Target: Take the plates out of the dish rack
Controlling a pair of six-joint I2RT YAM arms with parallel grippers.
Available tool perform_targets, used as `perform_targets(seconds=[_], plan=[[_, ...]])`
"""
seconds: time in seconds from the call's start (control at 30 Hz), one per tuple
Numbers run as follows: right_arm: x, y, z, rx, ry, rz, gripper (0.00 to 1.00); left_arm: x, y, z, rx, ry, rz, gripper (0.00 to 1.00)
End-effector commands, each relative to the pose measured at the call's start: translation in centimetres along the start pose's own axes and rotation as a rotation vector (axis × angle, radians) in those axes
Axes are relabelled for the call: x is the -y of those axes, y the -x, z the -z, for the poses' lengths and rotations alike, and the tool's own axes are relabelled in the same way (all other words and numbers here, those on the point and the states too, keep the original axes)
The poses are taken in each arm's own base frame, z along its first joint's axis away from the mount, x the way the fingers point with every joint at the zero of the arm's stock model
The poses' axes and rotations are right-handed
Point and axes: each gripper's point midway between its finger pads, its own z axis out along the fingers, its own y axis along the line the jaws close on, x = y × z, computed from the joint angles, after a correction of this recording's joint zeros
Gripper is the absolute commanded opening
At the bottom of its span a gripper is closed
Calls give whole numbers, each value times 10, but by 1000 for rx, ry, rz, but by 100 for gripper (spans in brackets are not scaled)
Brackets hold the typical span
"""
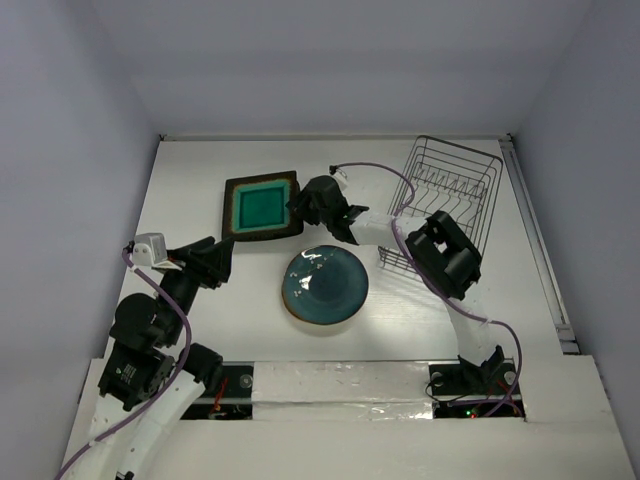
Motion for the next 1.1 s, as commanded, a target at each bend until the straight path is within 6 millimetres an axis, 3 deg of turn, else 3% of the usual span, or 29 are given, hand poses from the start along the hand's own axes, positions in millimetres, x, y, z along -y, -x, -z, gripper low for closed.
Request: perform_targets(seconds=[0.0,0.13,0.23,0.37,0.5,0.57,0.6,0.67,0.7,0.73,0.77,0.87,0.9,0.97,1.0,1.07], plan=[[-49,30,17,84,114,-54,39,4,5,-3,16,-13,10,47],[-46,36,20,102,74,-22,71,5,5,-4,15,-16,10,47],[-48,46,29,132,61,9,84,5,4,-4,12,-16,9,47],[-52,62,43,177,33,69,93,5,3,-5,4,-18,5,49],[-61,77,67,204,45,151,98,6,2,-6,0,-24,2,62],[-74,88,90,221,83,180,98,8,0,-7,-6,-33,1,69],[-80,93,100,232,106,200,95,9,1,-7,-6,-36,-1,71],[-95,104,133,248,168,288,67,8,-1,-9,-16,-33,-5,77],[-101,104,146,252,189,315,40,8,-1,-9,-17,-30,-6,79],[-103,110,160,268,200,362,0,5,0,-10,-11,-15,-7,82],[-106,119,189,294,232,378,0,4,0,-10,-11,-8,-9,83],[-110,132,242,362,299,425,0,2,2,-12,-6,7,-11,86],[-108,142,280,409,339,424,0,1,2,-13,-6,13,-11,87],[-99,158,319,487,342,436,1,1,3,-14,-1,17,-9,88],[-91,168,356,538,366,427,4,1,5,-14,6,17,-7,88],[-77,181,391,611,354,438,12,3,8,-15,20,9,4,88]])
